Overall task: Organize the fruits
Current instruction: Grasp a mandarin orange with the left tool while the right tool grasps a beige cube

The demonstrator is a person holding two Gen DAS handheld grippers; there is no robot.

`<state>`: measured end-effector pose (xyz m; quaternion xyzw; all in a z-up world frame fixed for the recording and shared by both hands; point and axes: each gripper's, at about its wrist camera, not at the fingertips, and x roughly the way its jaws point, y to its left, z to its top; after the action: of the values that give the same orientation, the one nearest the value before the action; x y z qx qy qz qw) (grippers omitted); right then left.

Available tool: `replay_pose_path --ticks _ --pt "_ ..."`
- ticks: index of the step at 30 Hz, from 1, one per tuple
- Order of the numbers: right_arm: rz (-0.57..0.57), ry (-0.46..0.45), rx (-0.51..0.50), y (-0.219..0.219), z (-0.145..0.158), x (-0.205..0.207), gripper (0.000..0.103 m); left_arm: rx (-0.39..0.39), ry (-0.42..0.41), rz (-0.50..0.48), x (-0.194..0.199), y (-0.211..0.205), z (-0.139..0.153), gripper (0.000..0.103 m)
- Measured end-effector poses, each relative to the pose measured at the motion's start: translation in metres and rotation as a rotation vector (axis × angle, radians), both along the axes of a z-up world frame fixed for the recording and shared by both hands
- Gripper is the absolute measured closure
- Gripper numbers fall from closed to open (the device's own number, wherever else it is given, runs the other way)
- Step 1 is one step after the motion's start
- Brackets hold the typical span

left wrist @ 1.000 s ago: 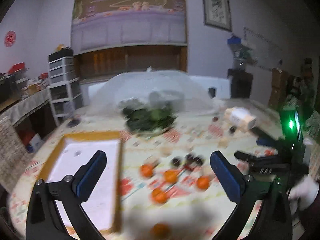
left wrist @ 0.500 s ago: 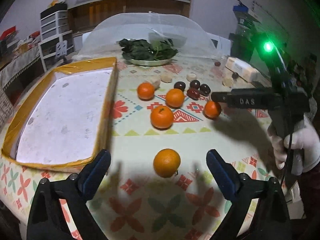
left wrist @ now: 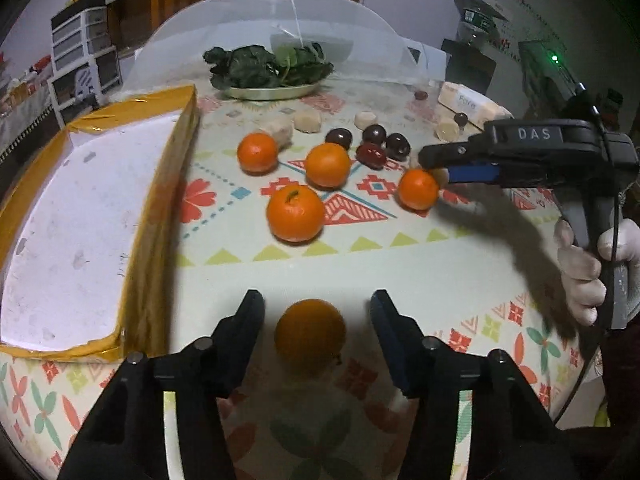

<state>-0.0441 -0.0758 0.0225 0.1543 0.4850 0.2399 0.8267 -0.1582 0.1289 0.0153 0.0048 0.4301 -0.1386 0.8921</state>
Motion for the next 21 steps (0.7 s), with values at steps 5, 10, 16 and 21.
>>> replay_pose_path --ticks 5,10,16,21 --pt "0.009 -0.010 -0.018 0.014 0.004 0.001 0.064 0.066 -0.002 0.018 0.001 -0.007 0.002 0.073" --pt "-0.002 -0.043 -0.074 0.022 0.006 0.002 0.073 -0.010 -0.003 0.033 -0.004 0.003 0.006 0.073" --pt "-0.039 -0.118 -0.075 0.018 0.028 -0.013 0.098 -0.086 -0.050 0.079 -0.014 0.030 0.035 0.073" --pt "-0.084 -0.135 -0.086 0.017 0.038 -0.006 0.078 -0.125 -0.091 0.139 -0.013 0.061 0.054 0.073"
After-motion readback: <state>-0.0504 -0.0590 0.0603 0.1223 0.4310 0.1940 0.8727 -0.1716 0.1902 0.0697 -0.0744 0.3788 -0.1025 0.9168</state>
